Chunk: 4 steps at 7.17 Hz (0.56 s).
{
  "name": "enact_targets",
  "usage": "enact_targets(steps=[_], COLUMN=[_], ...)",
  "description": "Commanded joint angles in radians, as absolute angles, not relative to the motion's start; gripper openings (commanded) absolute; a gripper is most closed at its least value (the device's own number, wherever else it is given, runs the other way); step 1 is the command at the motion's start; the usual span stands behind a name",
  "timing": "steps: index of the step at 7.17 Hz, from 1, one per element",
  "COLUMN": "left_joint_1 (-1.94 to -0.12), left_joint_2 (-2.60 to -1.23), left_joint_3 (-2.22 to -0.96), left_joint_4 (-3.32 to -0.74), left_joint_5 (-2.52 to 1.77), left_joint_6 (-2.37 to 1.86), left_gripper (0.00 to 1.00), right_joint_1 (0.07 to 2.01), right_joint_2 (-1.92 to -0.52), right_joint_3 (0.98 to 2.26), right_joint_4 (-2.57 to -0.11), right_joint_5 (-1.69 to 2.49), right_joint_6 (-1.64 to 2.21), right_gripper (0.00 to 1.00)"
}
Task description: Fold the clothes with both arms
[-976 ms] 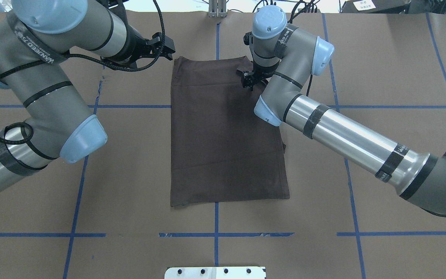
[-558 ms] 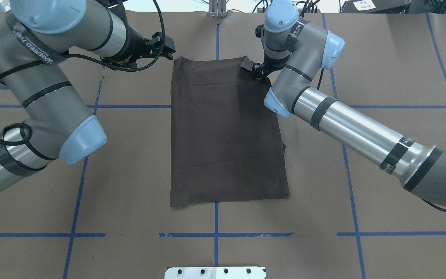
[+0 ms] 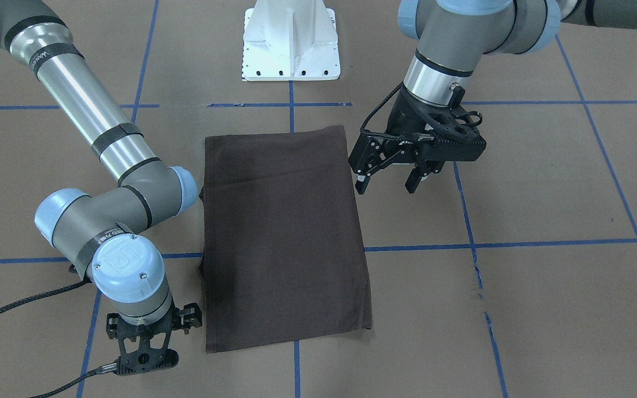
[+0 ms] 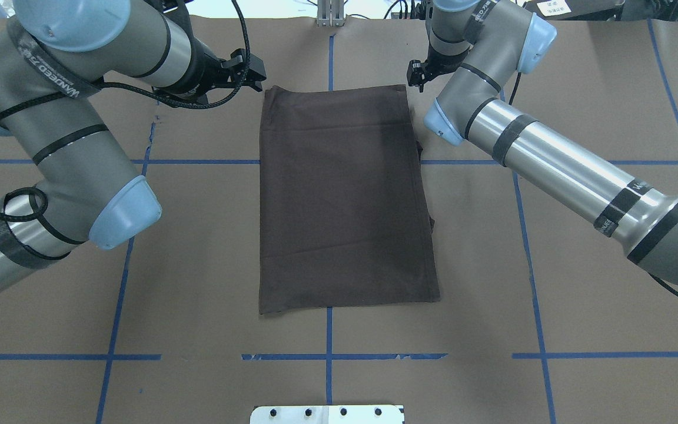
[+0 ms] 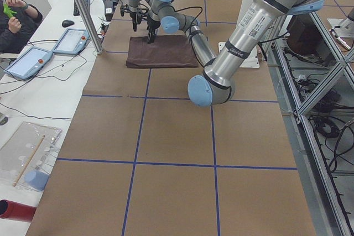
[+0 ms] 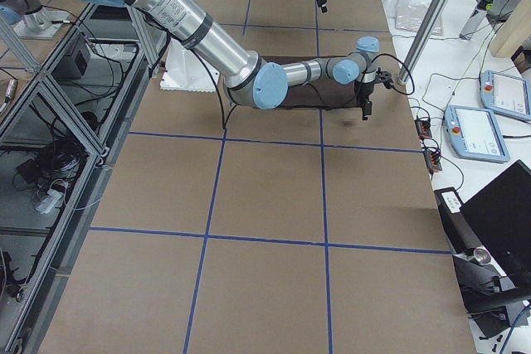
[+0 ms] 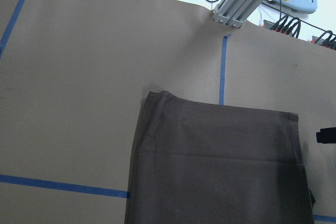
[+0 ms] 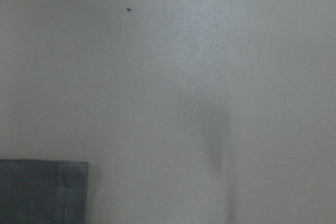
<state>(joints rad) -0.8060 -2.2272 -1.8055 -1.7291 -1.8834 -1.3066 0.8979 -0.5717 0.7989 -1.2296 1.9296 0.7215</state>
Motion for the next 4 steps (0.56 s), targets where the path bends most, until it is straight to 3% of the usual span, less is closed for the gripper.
enact_targets(steps=[1,4], left_joint_1=[-0.789,-0.604], left_joint_2=[-2.171,-2.097], left_joint_3=[-1.821,-1.891], left_joint_4=[-1.764,-1.763], left_joint_5=[-1.978,-1.898], left_joint_6=[-1.415,-1.751], left_gripper=[1.0,1.0], right_joint_1=[0.902,0.888], right_joint_2=[-0.59,-0.765], right_joint_3=[0.942,1.344], right_joint_4=[-1.282,-1.553], right_joint_5=[2.035,2.123], right_joint_6=[0.73,0.739], right_gripper=[1.0,1.0])
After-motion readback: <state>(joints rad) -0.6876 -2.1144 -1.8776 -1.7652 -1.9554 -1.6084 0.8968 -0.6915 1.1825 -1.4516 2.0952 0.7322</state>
